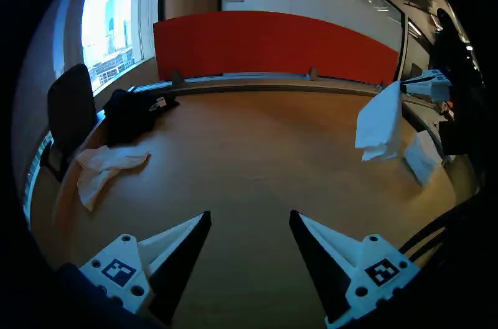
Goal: Fold towel
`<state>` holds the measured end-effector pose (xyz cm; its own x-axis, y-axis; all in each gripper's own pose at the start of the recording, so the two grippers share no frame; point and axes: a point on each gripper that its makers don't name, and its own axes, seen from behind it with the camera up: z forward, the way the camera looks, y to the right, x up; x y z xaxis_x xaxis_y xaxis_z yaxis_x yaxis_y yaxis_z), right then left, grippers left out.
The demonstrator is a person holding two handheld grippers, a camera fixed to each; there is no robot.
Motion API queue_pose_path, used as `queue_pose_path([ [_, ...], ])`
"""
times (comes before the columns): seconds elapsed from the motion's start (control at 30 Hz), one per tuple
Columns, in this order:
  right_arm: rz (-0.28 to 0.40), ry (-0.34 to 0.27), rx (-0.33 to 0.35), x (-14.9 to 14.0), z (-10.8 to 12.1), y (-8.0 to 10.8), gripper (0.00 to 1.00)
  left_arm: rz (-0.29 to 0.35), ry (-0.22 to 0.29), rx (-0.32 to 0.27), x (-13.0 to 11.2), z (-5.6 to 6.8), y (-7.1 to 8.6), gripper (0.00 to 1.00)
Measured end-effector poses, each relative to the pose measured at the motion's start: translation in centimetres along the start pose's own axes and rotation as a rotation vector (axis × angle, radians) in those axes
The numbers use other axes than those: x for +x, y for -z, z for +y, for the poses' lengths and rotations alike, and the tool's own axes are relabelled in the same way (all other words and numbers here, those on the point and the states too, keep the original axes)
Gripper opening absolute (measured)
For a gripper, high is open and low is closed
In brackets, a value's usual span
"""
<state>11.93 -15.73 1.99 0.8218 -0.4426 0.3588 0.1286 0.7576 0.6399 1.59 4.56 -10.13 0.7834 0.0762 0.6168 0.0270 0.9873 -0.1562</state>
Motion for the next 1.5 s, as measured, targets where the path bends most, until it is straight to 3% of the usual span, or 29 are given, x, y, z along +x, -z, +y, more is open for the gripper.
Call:
queue_pose_path([
  [0.4, -0.003, -0.047, -0.044, -1.2, 4.7, 2.2, 0.05, -0.009, -0.014, 0.0, 0.4, 0.4, -0.8, 0.94],
  [1.03, -0.042, -0.074, -0.219, -4.4, 16.2, 8.6, 0.05, -0.032, -0.054, 0.001, 0.4, 1.6, -2.1, 0.94],
  [1.5, -0.083, -0.097, -0.299, -7.5, 22.0, 11.8, 0.05, -0.039, -0.082, -0.006, 0.9, 3.1, -2.6, 0.94],
])
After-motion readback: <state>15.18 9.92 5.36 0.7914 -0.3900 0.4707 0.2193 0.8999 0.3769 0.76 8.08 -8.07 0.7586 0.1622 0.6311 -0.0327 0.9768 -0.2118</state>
